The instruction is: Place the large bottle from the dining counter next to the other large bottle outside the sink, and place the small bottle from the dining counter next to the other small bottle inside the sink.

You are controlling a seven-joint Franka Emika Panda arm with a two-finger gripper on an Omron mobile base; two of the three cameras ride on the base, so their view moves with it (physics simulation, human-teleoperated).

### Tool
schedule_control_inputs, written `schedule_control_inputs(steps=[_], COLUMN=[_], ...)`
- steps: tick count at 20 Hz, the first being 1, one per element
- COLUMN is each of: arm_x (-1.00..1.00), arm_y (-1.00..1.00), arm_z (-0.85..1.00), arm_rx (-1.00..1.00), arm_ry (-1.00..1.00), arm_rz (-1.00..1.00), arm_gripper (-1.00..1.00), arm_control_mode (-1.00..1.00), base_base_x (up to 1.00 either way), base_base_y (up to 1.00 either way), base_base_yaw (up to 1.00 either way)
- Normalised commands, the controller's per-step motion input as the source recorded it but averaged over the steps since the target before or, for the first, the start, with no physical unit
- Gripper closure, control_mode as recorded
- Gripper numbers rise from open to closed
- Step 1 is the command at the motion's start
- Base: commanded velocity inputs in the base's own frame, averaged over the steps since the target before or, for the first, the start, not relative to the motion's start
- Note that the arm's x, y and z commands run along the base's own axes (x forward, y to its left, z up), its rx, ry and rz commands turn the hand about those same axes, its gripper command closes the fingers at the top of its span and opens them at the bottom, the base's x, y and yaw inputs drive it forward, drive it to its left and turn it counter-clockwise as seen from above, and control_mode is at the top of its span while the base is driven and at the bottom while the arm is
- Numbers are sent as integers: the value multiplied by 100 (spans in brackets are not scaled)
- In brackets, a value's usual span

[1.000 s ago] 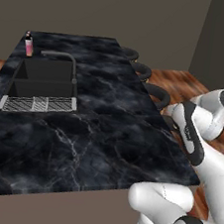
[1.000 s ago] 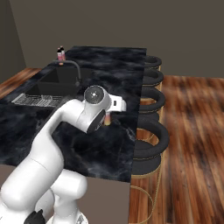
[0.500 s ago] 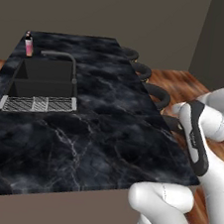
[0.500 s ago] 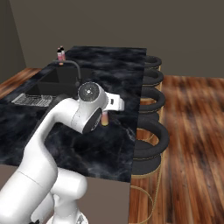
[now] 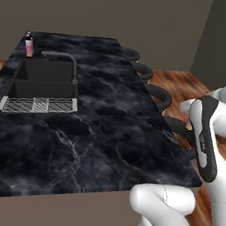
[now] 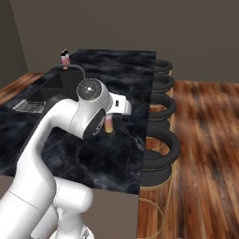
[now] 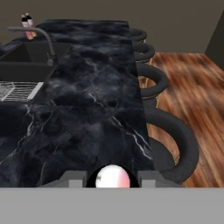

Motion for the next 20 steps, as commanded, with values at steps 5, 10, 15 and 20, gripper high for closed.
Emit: schedule_control_inputs(steps=[5, 10, 15, 20], arm_x=[-38, -40, -31, -13], arm_y=[0, 0, 0, 0], arm_z=[15, 13, 13, 7], arm_rx=[0, 0, 0, 0], arm_ry=[-3, -6, -3, 0], arm_rz=[0, 0, 0, 0], arm_gripper=[100, 100, 100, 100], arm_control_mode=[-100, -100, -100, -100], base_base_x=[0, 0, 0, 0], base_base_y=[0, 0, 0, 0], base_base_yaw=[0, 0, 0, 0])
